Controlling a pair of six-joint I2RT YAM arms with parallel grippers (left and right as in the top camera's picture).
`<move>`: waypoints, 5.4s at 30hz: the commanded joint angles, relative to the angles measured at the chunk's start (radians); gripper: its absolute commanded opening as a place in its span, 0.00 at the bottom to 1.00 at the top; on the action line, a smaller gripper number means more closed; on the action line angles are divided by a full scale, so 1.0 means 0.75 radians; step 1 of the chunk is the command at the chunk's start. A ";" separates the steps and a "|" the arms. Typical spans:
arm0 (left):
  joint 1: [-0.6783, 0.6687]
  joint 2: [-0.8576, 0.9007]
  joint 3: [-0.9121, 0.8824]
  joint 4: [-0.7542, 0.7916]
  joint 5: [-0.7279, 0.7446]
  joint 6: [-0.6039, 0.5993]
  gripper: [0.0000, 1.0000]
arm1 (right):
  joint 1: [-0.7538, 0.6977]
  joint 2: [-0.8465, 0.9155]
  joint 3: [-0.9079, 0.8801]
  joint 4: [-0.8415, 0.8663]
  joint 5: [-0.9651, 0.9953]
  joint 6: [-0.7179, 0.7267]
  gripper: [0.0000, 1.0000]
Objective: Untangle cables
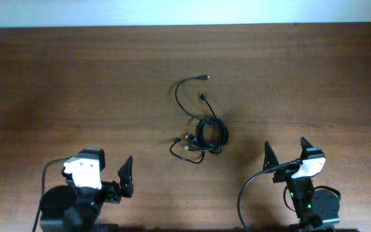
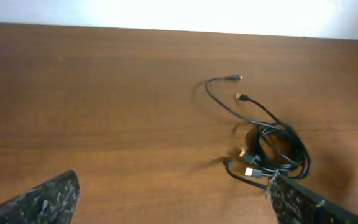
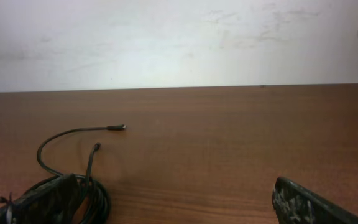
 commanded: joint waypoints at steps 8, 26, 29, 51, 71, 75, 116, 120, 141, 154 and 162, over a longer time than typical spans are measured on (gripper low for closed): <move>0.009 0.250 0.202 -0.181 0.372 -0.018 0.99 | 0.007 -0.011 -0.010 -0.002 0.007 0.005 0.98; -0.004 0.681 0.225 -0.293 0.126 -0.408 0.97 | 0.007 -0.011 -0.010 -0.002 0.007 0.006 0.99; -0.107 0.754 0.365 -0.328 0.005 -0.428 1.00 | 0.007 -0.011 -0.010 -0.002 0.007 0.005 0.99; -0.499 1.522 0.558 -0.108 0.023 -0.838 0.89 | 0.007 -0.011 -0.010 -0.002 0.007 0.005 0.99; -1.030 2.272 0.566 0.688 -0.233 -0.341 0.27 | 0.007 -0.011 -0.010 -0.002 0.007 0.006 0.99; -0.975 2.234 0.626 0.525 -0.238 -0.425 0.00 | 0.007 -0.011 -0.010 -0.002 0.007 0.006 0.99; -0.712 2.020 1.261 -0.293 0.127 -0.650 0.99 | 0.007 -0.003 -0.010 -0.002 0.007 0.005 0.98; -0.841 2.024 0.929 0.188 0.124 -1.025 0.93 | 0.007 -0.003 -0.010 -0.002 0.007 0.005 0.98; -0.797 1.369 0.775 0.209 -0.407 -0.673 0.10 | 0.007 -0.003 -0.010 -0.002 0.007 0.005 0.98; -0.798 2.142 0.775 0.092 -0.277 -1.200 0.53 | 0.007 -0.003 -0.010 -0.002 0.007 0.005 0.98; -0.766 2.137 1.037 0.114 -0.104 -0.506 0.00 | 0.007 -0.003 -0.010 -0.002 0.007 0.005 0.98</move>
